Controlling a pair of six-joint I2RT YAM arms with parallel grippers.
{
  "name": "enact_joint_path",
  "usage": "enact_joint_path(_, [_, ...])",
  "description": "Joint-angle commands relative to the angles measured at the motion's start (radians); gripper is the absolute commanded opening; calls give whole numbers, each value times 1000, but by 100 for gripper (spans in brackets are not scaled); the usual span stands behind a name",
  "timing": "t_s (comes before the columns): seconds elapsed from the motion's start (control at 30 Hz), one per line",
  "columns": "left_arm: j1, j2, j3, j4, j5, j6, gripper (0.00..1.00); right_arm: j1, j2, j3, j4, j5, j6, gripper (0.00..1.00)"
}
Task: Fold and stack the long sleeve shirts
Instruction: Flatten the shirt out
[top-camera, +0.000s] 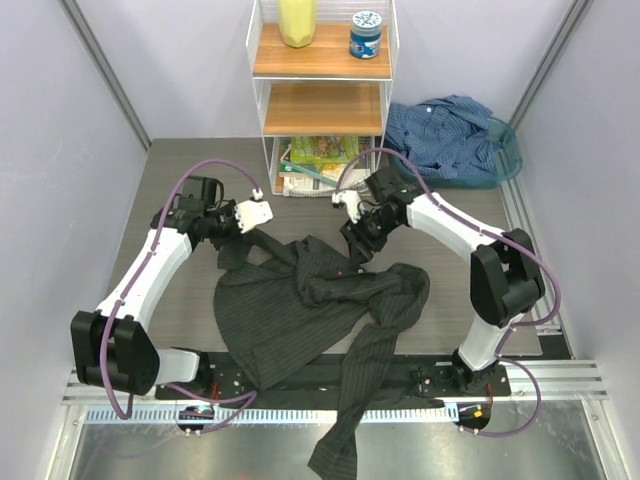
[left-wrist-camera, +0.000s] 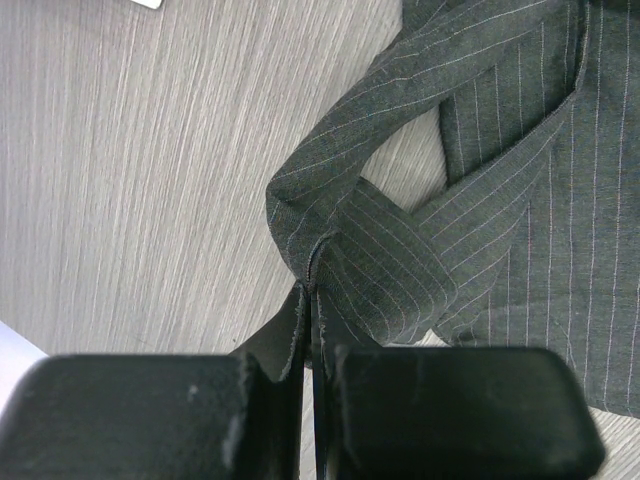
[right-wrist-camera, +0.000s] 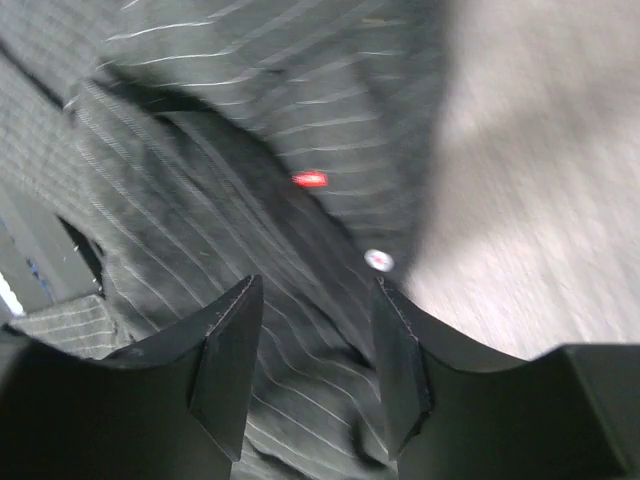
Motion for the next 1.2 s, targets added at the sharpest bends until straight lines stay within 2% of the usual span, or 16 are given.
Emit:
enact_joint_path(0.0, [5,-30,-8,8,21,-5,0,79,-14,-27,45,-33,-47,54])
enact_joint_path(0.13, [3,-30,-13,9,24,-2,0,164,11,-80,87,-31,-39,59])
enact_joint_path(0.27, [5,-29,-8,5,23,1,0,200,43,-91,93,-44,-31,72])
enact_joint_path(0.43, [3,-37,-7,-1,24,3,0,227,65,-99,107,-62,1,74])
enact_joint_path(0.47, [5,-40,-7,-4,26,-2,0,229,59,-99,105,-59,4,72])
enact_joint_path(0.5, [3,-40,-4,-12,29,-2,0,229,51,-97,108,-53,10,53])
enact_joint_path(0.57, [5,-40,12,-21,46,-2,0,218,0,-96,114,13,39,30])
enact_joint_path(0.6, [3,-41,16,-24,46,-6,0,185,-27,-97,131,37,50,4])
enact_joint_path(0.63, [5,-40,21,-21,50,-13,0,166,-55,-105,144,74,70,1])
enact_joint_path(0.77, [3,-5,65,-18,57,-46,0,16,-246,-117,167,200,102,1])
enact_joint_path(0.87, [-3,29,101,-18,67,-89,0,-75,-329,-130,168,272,100,1])
enact_joint_path(0.97, [-36,55,160,-3,52,-161,0,-107,-425,-162,180,488,119,1])
enact_joint_path(1.0, [-67,75,195,-4,35,-178,0,-105,-467,-198,194,685,133,1])
enact_joint_path(1.07, [-116,101,229,2,-8,-252,0,-105,-492,-255,207,833,128,1])
enact_joint_path(1.1, [-169,132,249,2,-81,-285,0,-107,-497,-328,205,960,119,1])
enact_joint_path(1.17, [-246,164,295,38,-178,-365,0,-118,-491,-415,216,1004,120,1])
